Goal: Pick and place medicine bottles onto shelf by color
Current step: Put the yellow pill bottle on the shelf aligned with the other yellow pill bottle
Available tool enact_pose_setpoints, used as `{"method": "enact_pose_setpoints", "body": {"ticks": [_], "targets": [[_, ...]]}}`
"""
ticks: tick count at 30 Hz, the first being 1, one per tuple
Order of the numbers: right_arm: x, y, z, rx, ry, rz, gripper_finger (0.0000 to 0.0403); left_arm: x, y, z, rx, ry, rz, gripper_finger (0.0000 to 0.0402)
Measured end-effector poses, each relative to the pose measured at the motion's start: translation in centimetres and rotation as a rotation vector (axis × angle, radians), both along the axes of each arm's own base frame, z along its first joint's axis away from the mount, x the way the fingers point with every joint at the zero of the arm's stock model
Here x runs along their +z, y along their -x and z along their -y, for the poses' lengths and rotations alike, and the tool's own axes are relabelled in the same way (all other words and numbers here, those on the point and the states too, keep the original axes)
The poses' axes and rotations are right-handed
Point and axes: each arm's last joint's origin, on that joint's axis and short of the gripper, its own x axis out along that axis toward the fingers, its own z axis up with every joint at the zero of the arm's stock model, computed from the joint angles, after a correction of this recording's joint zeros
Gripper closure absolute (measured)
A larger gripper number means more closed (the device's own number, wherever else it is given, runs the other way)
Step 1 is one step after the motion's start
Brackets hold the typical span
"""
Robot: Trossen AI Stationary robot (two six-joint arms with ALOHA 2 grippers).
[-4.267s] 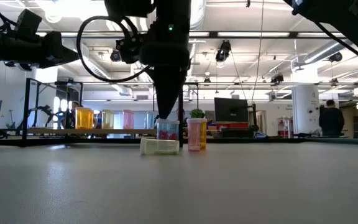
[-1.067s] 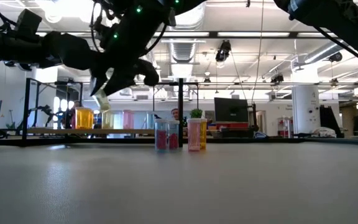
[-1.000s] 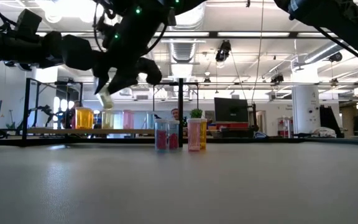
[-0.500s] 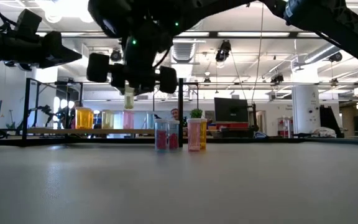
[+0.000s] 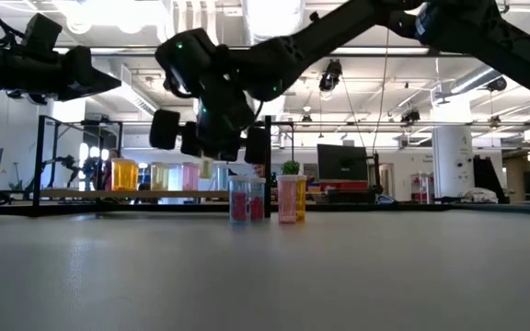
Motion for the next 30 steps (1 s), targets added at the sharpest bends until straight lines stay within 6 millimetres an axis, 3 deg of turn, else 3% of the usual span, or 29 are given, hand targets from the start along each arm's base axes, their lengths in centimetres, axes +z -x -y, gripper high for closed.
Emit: {"method": "enact_pose_setpoints", "body": {"ticks": [13,30], "targets": [[-1.6,0.8,1.3,-0.079,0.068,0.01,0.0301,0.0,0.0,0.0,0.0,0.0,0.0,0.0228],[-2.6,1.3,1.4,-0.107,0.073,-0.008,0.0301,0.0,0.0,0.0,0.0,0.0,0.0,0.0228]]}}
